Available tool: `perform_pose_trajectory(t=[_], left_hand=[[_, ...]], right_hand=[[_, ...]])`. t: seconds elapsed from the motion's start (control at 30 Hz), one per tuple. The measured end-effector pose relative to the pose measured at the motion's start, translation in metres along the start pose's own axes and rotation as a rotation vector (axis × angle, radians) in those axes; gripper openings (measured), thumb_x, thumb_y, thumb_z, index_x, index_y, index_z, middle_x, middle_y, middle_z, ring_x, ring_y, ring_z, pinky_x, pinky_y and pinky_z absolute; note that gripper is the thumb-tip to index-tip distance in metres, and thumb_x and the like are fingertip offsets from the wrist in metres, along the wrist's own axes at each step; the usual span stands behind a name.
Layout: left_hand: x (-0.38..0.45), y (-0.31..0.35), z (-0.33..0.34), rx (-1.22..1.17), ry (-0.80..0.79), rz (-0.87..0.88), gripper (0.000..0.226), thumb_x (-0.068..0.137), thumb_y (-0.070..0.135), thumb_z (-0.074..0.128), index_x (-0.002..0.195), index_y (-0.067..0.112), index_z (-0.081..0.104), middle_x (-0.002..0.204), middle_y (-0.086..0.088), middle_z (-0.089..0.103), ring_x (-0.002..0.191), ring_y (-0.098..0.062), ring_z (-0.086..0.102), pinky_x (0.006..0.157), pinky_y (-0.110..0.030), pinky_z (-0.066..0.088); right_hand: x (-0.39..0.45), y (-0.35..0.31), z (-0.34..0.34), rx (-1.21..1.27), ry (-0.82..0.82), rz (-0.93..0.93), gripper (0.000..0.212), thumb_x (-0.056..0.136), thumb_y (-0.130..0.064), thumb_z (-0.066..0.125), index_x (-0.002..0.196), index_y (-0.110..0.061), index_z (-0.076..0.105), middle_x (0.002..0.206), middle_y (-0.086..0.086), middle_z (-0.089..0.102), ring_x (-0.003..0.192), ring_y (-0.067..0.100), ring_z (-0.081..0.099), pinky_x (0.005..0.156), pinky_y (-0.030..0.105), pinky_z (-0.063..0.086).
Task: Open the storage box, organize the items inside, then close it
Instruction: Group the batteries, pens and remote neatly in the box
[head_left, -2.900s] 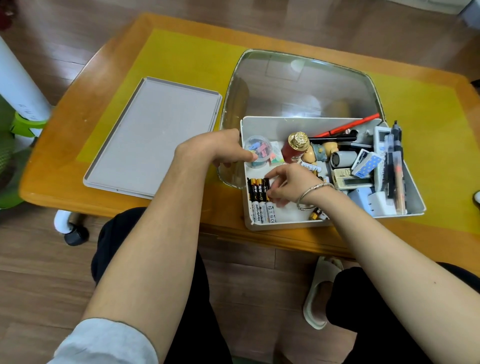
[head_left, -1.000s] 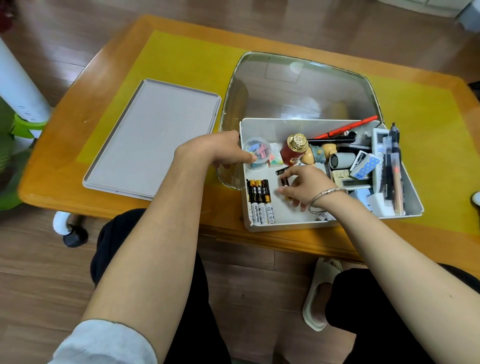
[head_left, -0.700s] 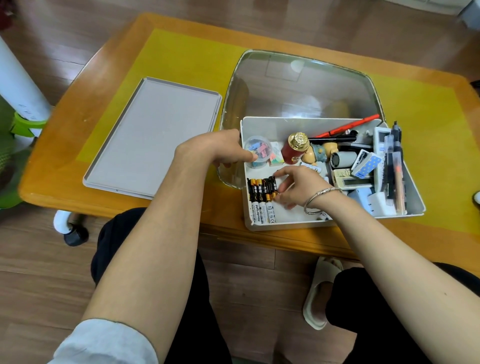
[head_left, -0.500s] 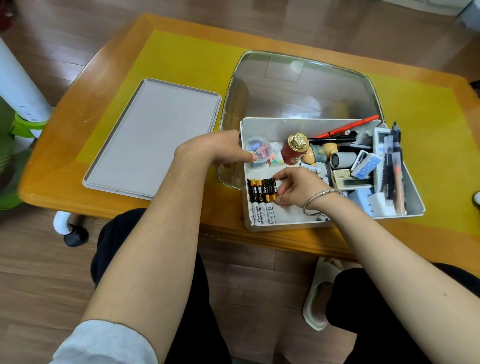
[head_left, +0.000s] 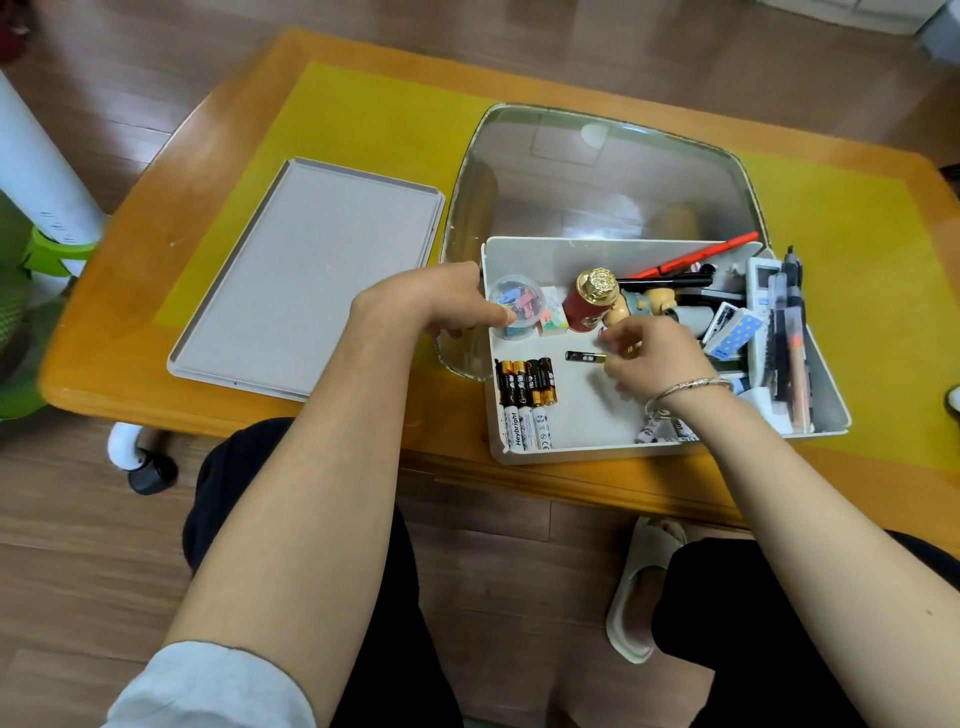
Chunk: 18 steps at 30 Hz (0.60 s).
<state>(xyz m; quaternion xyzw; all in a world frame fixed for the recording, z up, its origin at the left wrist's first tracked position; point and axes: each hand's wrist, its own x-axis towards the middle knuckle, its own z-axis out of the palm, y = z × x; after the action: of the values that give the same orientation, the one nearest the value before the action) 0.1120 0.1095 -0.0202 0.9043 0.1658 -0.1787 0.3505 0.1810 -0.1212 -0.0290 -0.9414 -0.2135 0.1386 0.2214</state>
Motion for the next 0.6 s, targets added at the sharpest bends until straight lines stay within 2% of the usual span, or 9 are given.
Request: perform_pose_trajectory(t=[0.03,0.1,0.23,0.37,0.5,0.6], left_hand=[[0.000,0.000,0.000,0.002,0.001,0.001,0.057,0.085,0.050,0.062,0.132,0.024,0.043,0.085,0.011,0.052,0.086,-0.017,0.064,0.064,-0.029,0.055],[0.000,-0.001,0.000,0.004,-0.001,-0.003,0.056,0.085,0.050,0.062,0.131,0.024,0.044,0.086,0.010,0.053,0.089,-0.018,0.065,0.067,-0.030,0.055],[-0.001,0.001,0.000,0.004,-0.011,-0.006,0.055,0.086,0.050,0.062,0.130,0.022,0.044,0.086,0.009,0.053,0.089,-0.018,0.065,0.067,-0.031,0.055],[-0.002,0.001,-0.001,-0.004,-0.003,-0.003,0.052,0.086,0.048,0.062,0.129,0.023,0.045,0.086,0.012,0.051,0.083,-0.015,0.063,0.064,-0.028,0.054],[-0.003,0.002,-0.001,-0.010,-0.008,0.004,0.052,0.087,0.047,0.062,0.129,0.023,0.046,0.088,0.009,0.055,0.091,-0.020,0.065,0.071,-0.034,0.056],[-0.004,0.002,-0.001,-0.016,-0.007,0.007,0.053,0.087,0.046,0.062,0.131,0.023,0.045,0.088,0.010,0.053,0.090,-0.019,0.064,0.069,-0.032,0.055]], right_hand=[[0.003,0.002,-0.002,-0.083,0.078,-0.010,0.022,0.079,-0.005,0.061,0.099,-0.009,0.069,0.096,0.011,0.069,0.084,0.028,0.062,0.072,0.025,0.049],[0.008,0.004,-0.004,-0.275,0.134,-0.028,0.022,0.082,-0.006,0.056,0.099,-0.007,0.068,0.098,0.019,0.067,0.095,0.038,0.058,0.078,0.034,0.046],[0.014,0.002,0.005,-0.499,0.081,-0.016,0.025,0.083,-0.001,0.049,0.103,-0.007,0.063,0.100,0.022,0.062,0.095,0.041,0.058,0.072,0.037,0.044],[0.017,0.004,0.011,-0.571,0.096,-0.029,0.033,0.081,0.004,0.051,0.111,-0.008,0.059,0.105,0.020,0.058,0.095,0.041,0.059,0.068,0.036,0.042],[0.017,0.005,0.013,-0.605,0.071,-0.012,0.033,0.086,-0.001,0.051,0.117,-0.009,0.057,0.102,0.023,0.061,0.096,0.042,0.060,0.073,0.040,0.047],[0.014,0.000,0.007,-0.521,0.133,-0.044,0.016,0.086,-0.012,0.054,0.099,-0.007,0.063,0.093,0.022,0.063,0.090,0.040,0.058,0.070,0.037,0.045]])
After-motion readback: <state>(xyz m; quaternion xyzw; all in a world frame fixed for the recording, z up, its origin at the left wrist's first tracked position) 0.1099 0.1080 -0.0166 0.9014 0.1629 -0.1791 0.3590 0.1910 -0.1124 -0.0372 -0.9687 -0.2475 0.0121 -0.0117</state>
